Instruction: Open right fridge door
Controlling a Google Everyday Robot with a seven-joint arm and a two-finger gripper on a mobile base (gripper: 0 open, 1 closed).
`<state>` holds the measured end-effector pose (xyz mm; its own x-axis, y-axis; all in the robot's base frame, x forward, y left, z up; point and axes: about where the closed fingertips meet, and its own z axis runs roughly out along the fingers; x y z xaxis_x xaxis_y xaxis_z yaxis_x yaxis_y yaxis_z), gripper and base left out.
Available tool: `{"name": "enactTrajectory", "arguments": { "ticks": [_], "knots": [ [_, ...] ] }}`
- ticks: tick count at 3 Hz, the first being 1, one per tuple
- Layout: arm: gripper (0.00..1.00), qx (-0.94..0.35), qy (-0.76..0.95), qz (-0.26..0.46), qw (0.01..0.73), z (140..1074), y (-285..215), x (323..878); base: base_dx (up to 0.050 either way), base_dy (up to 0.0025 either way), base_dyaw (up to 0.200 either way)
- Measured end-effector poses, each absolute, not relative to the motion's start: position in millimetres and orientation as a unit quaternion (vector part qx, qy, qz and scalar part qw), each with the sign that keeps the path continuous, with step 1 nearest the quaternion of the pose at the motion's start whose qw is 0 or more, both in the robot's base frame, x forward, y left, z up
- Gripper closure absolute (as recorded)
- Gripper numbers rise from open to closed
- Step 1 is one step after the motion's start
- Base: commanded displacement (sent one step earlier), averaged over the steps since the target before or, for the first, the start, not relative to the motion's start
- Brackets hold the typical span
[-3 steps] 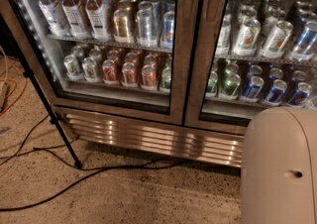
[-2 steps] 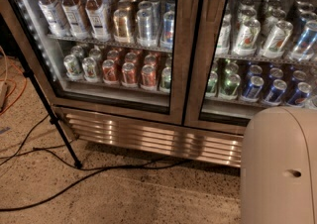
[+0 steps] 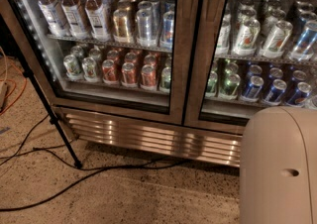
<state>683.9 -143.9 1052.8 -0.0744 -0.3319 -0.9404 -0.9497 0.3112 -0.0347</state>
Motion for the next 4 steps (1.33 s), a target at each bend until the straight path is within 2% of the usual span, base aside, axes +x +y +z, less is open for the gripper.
{"name": "enactTrajectory", "arguments": {
  "ticks": [3, 4],
  "knots": [
    [0.11, -0.488, 0.656, 0.326, 0.474, 1052.8, -143.9, 683.9, 0.000, 0.00000, 0.000],
    [0.00, -0.488, 0.656, 0.326, 0.474, 1052.8, -143.7, 683.7, 0.000, 0.00000, 0.000]
  ]
}}
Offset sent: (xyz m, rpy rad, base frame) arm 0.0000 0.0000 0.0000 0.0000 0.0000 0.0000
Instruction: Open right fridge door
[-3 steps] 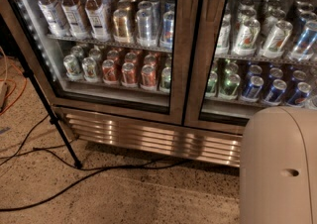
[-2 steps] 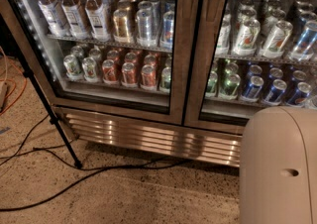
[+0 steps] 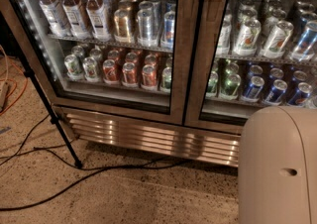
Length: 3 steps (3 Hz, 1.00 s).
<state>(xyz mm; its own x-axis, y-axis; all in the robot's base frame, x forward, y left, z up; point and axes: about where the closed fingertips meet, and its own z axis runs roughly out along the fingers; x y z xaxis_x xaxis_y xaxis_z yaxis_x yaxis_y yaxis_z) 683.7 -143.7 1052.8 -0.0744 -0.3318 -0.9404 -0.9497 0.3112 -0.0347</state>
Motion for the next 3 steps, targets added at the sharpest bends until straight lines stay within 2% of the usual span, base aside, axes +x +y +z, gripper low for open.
{"name": "enactTrajectory", "arguments": {
  "ticks": [1, 2, 3],
  "knots": [
    [0.00, -0.488, 0.656, 0.326, 0.474, 1055, -140, 680, 0.000, 0.00000, 0.000],
    [0.00, -0.488, 0.656, 0.326, 0.474, 1055, -130, 673, -0.050, 0.00018, -0.001],
    [0.00, -0.488, 0.656, 0.326, 0.474, 1055, -130, 673, 0.000, 0.00000, 0.000]
  ]
}}
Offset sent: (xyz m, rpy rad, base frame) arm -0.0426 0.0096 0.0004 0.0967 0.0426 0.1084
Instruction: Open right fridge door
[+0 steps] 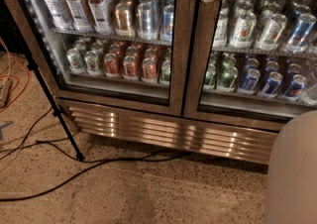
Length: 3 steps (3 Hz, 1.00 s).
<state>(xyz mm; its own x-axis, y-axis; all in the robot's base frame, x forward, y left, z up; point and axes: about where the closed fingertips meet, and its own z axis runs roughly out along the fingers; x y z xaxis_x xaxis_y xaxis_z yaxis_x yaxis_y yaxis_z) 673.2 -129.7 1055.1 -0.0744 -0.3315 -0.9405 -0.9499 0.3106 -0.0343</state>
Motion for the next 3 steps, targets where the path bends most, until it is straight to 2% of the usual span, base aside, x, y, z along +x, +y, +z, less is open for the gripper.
{"name": "enactTrajectory", "arguments": {
  "ticks": [1, 3],
  "knots": [
    [0.00, -0.473, 0.616, 0.400, 0.487, 1052.7, -108.1, 677.5, 0.000, 0.00000, 0.000],
    [0.02, -0.471, 0.610, 0.413, 0.486, 1052.2, -108.3, 678.1, 0.000, 0.00000, 0.000]
  ]
}}
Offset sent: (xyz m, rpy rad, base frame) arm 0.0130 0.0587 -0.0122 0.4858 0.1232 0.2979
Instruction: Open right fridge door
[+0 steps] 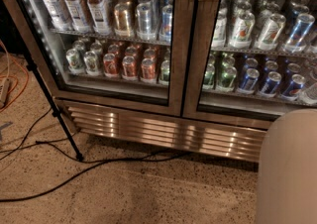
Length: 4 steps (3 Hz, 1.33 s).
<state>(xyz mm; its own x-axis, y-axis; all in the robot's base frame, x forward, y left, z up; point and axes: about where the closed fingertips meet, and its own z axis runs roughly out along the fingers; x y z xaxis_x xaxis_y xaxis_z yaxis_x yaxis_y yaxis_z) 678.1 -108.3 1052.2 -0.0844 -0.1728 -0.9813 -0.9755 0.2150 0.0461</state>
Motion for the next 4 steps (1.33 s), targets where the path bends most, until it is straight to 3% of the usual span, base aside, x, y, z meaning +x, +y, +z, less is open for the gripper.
{"name": "enactTrajectory", "arguments": {
  "ticks": [1, 4],
  "knots": [
    [0.21, -0.471, 0.610, 0.413, 0.486, 1052.7, -110.2, 678.2, 0.000, 0.00000, 0.000],
    [0.91, -0.471, 0.610, 0.413, 0.486, 1054.0, -115.1, 681.7, 0.000, 0.00000, 0.000]
  ]
}}
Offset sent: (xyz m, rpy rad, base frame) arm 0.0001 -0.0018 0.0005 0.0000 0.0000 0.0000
